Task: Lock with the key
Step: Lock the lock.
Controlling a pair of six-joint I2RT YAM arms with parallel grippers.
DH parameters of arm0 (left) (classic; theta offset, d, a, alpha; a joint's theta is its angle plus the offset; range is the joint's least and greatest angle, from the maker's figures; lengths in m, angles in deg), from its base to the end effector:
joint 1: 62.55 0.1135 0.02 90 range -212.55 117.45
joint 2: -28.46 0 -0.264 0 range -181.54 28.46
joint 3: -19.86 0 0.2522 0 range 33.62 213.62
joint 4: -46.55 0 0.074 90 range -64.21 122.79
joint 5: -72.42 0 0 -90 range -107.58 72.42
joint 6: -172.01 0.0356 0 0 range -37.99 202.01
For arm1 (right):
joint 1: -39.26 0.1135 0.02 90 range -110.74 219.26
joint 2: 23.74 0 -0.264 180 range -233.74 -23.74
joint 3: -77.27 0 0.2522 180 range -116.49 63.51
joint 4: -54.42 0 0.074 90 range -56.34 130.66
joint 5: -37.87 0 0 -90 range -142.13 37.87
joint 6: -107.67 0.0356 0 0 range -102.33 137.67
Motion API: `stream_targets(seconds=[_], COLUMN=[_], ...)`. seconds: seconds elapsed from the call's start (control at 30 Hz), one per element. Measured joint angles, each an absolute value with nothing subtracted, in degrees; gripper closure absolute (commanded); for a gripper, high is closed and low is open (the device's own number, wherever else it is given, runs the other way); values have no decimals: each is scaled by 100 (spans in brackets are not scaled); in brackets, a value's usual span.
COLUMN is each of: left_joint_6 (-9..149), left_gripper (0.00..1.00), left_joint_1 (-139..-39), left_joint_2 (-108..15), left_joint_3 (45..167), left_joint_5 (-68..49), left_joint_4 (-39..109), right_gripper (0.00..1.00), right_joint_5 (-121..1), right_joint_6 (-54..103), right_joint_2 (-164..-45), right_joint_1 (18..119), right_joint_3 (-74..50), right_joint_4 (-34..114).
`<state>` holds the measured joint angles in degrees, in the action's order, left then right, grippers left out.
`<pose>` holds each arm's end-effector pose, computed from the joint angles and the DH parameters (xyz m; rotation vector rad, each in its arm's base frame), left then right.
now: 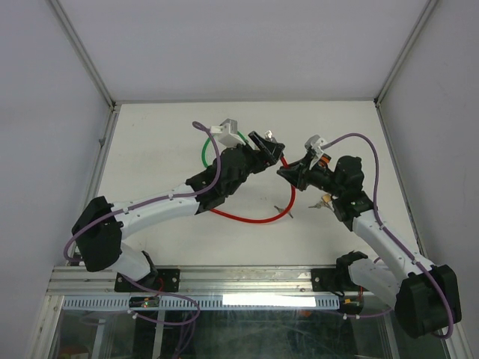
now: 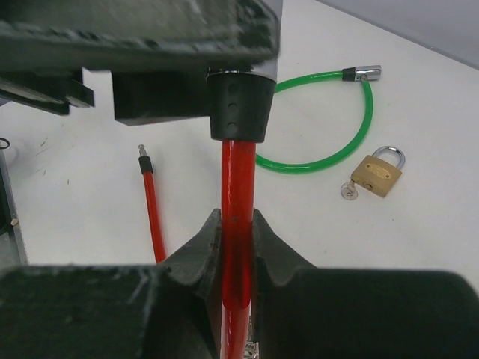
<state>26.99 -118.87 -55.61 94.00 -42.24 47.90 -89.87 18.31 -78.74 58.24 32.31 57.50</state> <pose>0.2044 -0.2799 0.3167 -0.3175 1.8001 -1.0550 0.1994 0.0916 0.2734 -0.7596 1.5571 0.8086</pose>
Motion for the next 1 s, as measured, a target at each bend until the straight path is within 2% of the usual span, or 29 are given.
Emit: stream_targets(seconds=[0.27, 0.37, 0.43, 0.47, 0.5, 0.6, 0.7, 0.73, 0.8, 0.87, 0.97, 1.0], left_joint_6=[2511, 2484, 2487, 2526, 2574, 2745, 3055, 3179, 3503, 3866, 4410, 4517], left_gripper=[51, 67, 91, 96, 100, 100, 100, 100, 100, 100, 100, 100], left_joint_1=[-11924, -11924, -11933, -11954, -11957, -11959, -11948, -11948, -11946, -11944, -11854, -11806], left_joint_2=[-6057, -6068, -6068, -6068, -6068, -6062, -5970, -5922, -5793, -5679, -5627, -5627], left_joint_3=[9789, 9809, 9811, 9811, 9811, 9767, 9466, 9335, 9009, 8705, 8373, 8323], left_joint_5=[-4325, -4316, -4305, -4290, -4277, -4172, -3966, -3903, -3721, -3448, -2688, -2441], left_joint_4=[4390, 4393, 4443, 4478, 4526, 4729, 5201, 5387, 5859, 6382, 7171, 7339], right_gripper=[100, 100, 100, 100, 100, 100, 86, 86, 63, 51, 51, 37], right_joint_5=[-8884, -8871, -8871, -8873, -8875, -8910, -9068, -9153, -9374, -9796, -10532, -10703], right_joint_6=[1694, 1643, 1619, 1604, 1593, 1525, 1455, 1447, 1438, 1492, 1661, 1696], right_joint_2=[-7877, -7877, -7877, -7877, -7877, -7877, -7874, -7874, -7877, -7887, -7951, -7966], right_joint_1=[5931, 5949, 5966, 5975, 5979, 5982, 5979, 5977, 5958, 5894, 5789, 5761], right_joint_3=[3231, 3231, 3231, 3231, 3228, 3220, 3161, 3145, 3095, 3027, 2853, 2809], right_joint_4=[5676, 5645, 5619, 5597, 5584, 5573, 5440, 5390, 5267, 5199, 5162, 5175])
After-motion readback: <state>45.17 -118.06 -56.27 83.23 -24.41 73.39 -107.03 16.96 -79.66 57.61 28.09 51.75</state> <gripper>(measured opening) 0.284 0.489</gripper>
